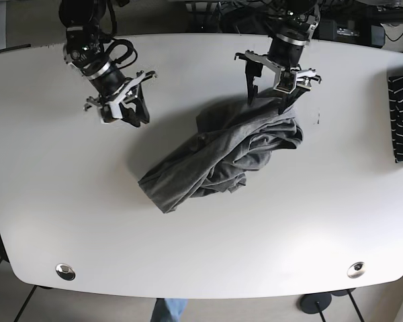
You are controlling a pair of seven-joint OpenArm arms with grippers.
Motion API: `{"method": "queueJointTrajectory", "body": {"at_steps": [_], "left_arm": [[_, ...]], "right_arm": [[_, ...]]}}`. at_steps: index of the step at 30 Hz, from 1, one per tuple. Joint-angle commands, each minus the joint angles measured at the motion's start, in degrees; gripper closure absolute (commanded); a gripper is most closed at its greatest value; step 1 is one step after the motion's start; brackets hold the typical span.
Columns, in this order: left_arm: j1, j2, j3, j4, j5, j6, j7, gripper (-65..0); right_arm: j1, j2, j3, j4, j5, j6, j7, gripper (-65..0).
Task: Fold the T-shirt properly
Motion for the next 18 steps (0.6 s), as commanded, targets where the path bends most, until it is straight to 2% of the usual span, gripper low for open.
{"method": "queueJointTrajectory", "body": {"at_steps": [1, 3, 4, 5, 7, 9, 13, 18], "left_arm": [[0.24, 0.11, -0.03, 0.94, -0.54, 0.14, -0.9, -37.9], [-0.29, 0.02, -0.12, 0.85, -0.45, 0.14, -0.81, -38.5], [-0.47, 0.02, -0.29, 0.85, -0.45, 0.14, -0.81, -40.8], [-0.55, 0.29, -1.79, 0.85, -0.45, 0.14, -0.81, -46.0], [-1.26, 2.22, -5.66, 0.85, -0.54, 0.23, -0.81, -50.0], [-2.05, 3.1, -8.91, 0.76, -0.54, 0.14, -0.29, -50.0], [-4.07, 3.1, -12.51, 0.76, -0.63, 0.14, 5.16, -50.0], [-4.86, 3.19, -15.06, 0.76, -0.63, 0.14, 5.52, -50.0]], "right_arm": [[2.96, 0.49, -3.32, 1.26, 0.58, 0.31, -0.75, -29.2], [6.74, 0.22, -7.97, 1.0, 0.49, 0.22, -3.21, -40.9], [8.32, 0.13, -9.65, 1.0, 0.49, 0.22, -4.18, -44.1], [10.87, 0.05, -12.02, 1.0, 0.49, 0.04, -5.85, -46.9], [15.35, 0.05, -16.33, 0.91, 0.49, -0.13, -8.48, -47.4], [19.22, -0.04, -19.84, -1.11, 0.66, -0.13, -10.68, -47.4], [26.34, -0.22, -26.17, -7.27, 1.02, -0.22, -12.44, -47.4], [30.03, -5.14, -27.49, -10.26, 1.02, 0.22, -12.53, -47.4]]}}
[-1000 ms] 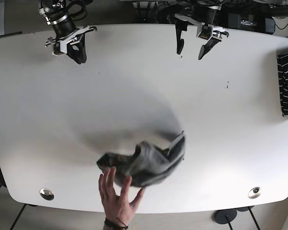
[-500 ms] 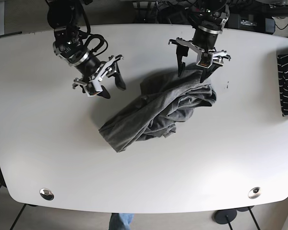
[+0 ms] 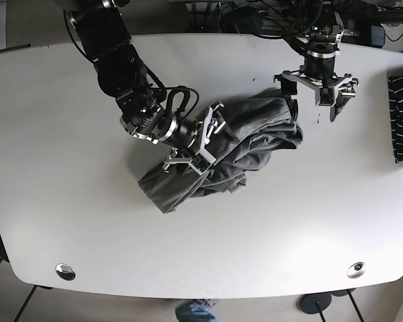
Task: Fold the T-shirt properly
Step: 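Reach the right gripper to the crumpled grey shirt and grasp it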
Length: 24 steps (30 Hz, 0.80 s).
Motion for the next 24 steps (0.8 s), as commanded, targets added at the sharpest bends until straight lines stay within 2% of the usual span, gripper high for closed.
{"method": "queueJointTrajectory", "body": {"at_steps": [1, 3, 7, 11, 15, 19, 24], "left_arm": [[-0.16, 0.0, -0.05, 0.94, -0.45, -0.1, -1.59, -49.9], [-0.16, 0.0, -0.14, 0.85, -0.36, -0.1, -1.59, -49.9], [-0.16, -0.09, -0.14, -0.3, -0.36, -0.1, -1.59, -49.9], [-0.07, -0.09, -0.22, -0.3, -0.36, -0.1, -1.59, -49.9], [-0.07, 0.0, -0.22, -0.3, -0.36, -0.1, -1.59, -49.9], [0.01, 0.0, -0.31, -0.3, -0.36, -0.1, -1.59, -49.9], [0.01, 0.0, -0.31, -2.05, -0.45, -0.1, -1.67, -49.9]], "right_arm": [[2.17, -1.6, -0.08, 0.74, 0.67, 0.31, 1.13, -47.4], [3.57, -3.45, -1.23, 0.65, 0.58, 0.31, -0.36, -47.4], [7.44, -5.56, -8.7, -4.18, 0.31, 0.31, -1.33, -47.4], [11.22, -9.69, -9.4, -14.65, 0.23, 0.31, -1.33, -47.4], [14.47, -12.42, -11.07, -22.56, 0.14, 0.31, -1.24, -47.4], [17.02, -12.24, -13.36, -25.2, 0.58, 0.31, -1.16, -47.4], [15.09, -7.32, -13.27, -19.22, 0.67, 0.31, -1.42, -47.4]]}}
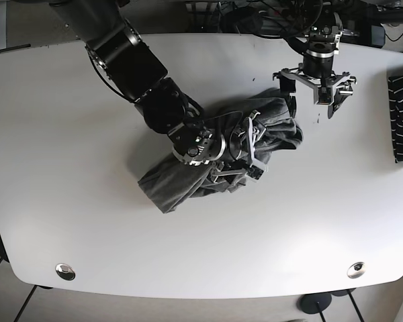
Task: Fold the T-shirt properly
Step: 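Reach the right gripper to the crumpled grey shirt and grasp it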
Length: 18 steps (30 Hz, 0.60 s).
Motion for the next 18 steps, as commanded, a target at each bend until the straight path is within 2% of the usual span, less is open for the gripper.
{"method": "queueJointTrajectory", "body": {"at_steps": [1, 4, 7, 9, 11, 18], "left_arm": [[0.1, -0.14, -0.16, 0.26, -0.45, 0.12, -1.78, -49.9], [0.01, -0.22, -0.07, -0.71, -0.45, 0.12, -1.78, -49.9], [-0.25, -0.31, 0.02, -0.79, -0.45, 0.12, -1.78, -49.9], [-0.25, -0.4, 0.02, -0.79, -0.45, 0.12, -1.78, -49.9], [-0.25, -0.49, 0.11, -0.79, -0.45, 0.12, -1.78, -49.9], [-0.25, -0.49, 0.11, -0.79, -0.45, 0.12, -1.78, -49.9]], "right_arm": [[0.44, 1.28, 0.11, 3.96, 0.62, 0.31, 1.18, -47.4], [-1.05, 3.39, 0.55, 7.12, 0.62, 0.31, 1.01, -47.4], [-3.25, 4.35, 5.56, 9.5, 0.62, 0.57, 0.21, -47.4], [-4.04, 4.35, 9.43, 10.29, 0.45, 3.82, 0.21, -47.4], [-4.13, 4.35, 11.18, 9.94, 0.1, 5.4, -0.14, -47.4], [-3.95, 3.39, 11.45, 4.66, 0.1, 5.67, 0.21, -47.4]]}}
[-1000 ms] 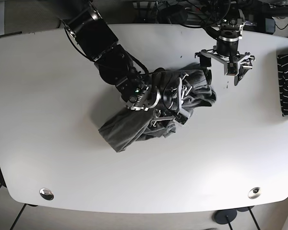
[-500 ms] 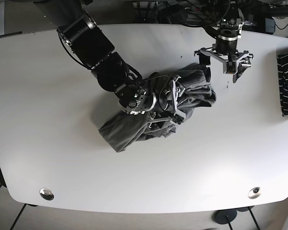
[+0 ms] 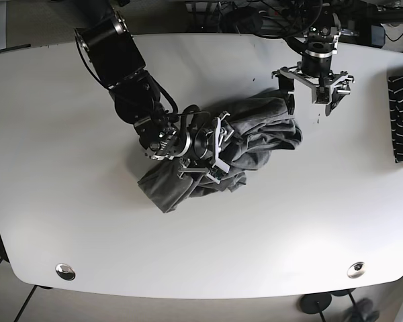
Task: Fold the T-shirt properly
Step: 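Reach the right gripper to the crumpled grey shirt and grasp it, then lift the grey shirt with the right gripper and reach the left gripper toward it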
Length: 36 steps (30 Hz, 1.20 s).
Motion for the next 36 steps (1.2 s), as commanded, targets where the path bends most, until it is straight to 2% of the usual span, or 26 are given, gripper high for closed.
{"method": "queueJointTrajectory", "body": {"at_steps": [1, 8, 9, 13, 17, 18, 19, 21, 22, 24, 27, 29, 36], "left_arm": [[0.14, -0.18, -0.07, 0.91, -0.45, 0.14, -1.59, -49.9], [0.14, -0.18, -0.16, 0.91, -0.45, 0.14, -1.59, -49.9], [0.14, -0.18, -0.16, 0.91, -0.45, 0.14, -1.59, -49.9], [0.14, -0.18, -0.16, 0.91, -0.45, 0.14, -1.59, -49.9], [0.14, -0.27, -0.25, 1.0, -0.45, 0.14, -1.59, -49.9], [0.14, -0.27, -0.16, 1.0, -0.45, 0.14, -1.59, -49.9], [0.14, -0.27, 0.02, 1.0, -0.45, 0.06, -1.59, -49.9], [0.14, -0.27, 0.28, 1.18, -0.45, 0.06, -1.59, -49.9], [0.14, -0.27, 0.37, 1.44, -0.54, 0.06, -1.59, -49.9], [0.05, -0.27, 0.46, 1.62, -3.44, -0.03, -1.59, -49.9], [0.05, -1.85, 0.72, 3.46, -10.21, -0.03, -1.5, -49.9], [0.05, -3.26, 1.6, 3.73, -12.58, -0.03, -1.5, -49.9], [-0.21, -3.52, 1.51, 3.73, -13.46, 0.06, -1.59, -49.9]], "right_arm": [[1.56, -1.93, 0.15, 0.22, 0.55, 0.47, 1.59, -47.4], [1.47, -5.18, 0.32, -2.77, 0.55, 0.12, 3.26, -46.9], [1.47, -5.27, 0.24, -3.21, 0.55, -0.06, 4.67, -42.6], [1.64, -5.27, 0.41, -4.61, 0.55, -0.15, 5.55, -2.9], [2.52, -5.09, 0.5, -1.36, 0.82, -0.5, 5.28, -1.6], [2.52, -4.92, 0.5, 0.49, 0.73, -1.64, 5.28, -1.7], [2.61, -4.83, 0.5, 3.3, 0.55, -3.67, 5.2, -1.7], [4.55, -4.83, 0.5, 6.99, 0.55, -5.51, 3.44, -1.7], [6.22, -4.83, 0.5, 8.66, 0.82, -5.86, 2.12, -1.7], [10.0, -4.83, 0.5, 10.86, 0.91, -5.86, 1.68, -1.7], [17.21, -5.01, 0.67, 11.56, 0.91, -5.95, 0.01, -1.7], [21.86, -5.27, 2.17, 11.48, 0.99, -5.86, -1.05, -1.7], [40.5, -5.36, 9.11, 11.04, 1.08, -5.42, -4.21, -1.7]]}}
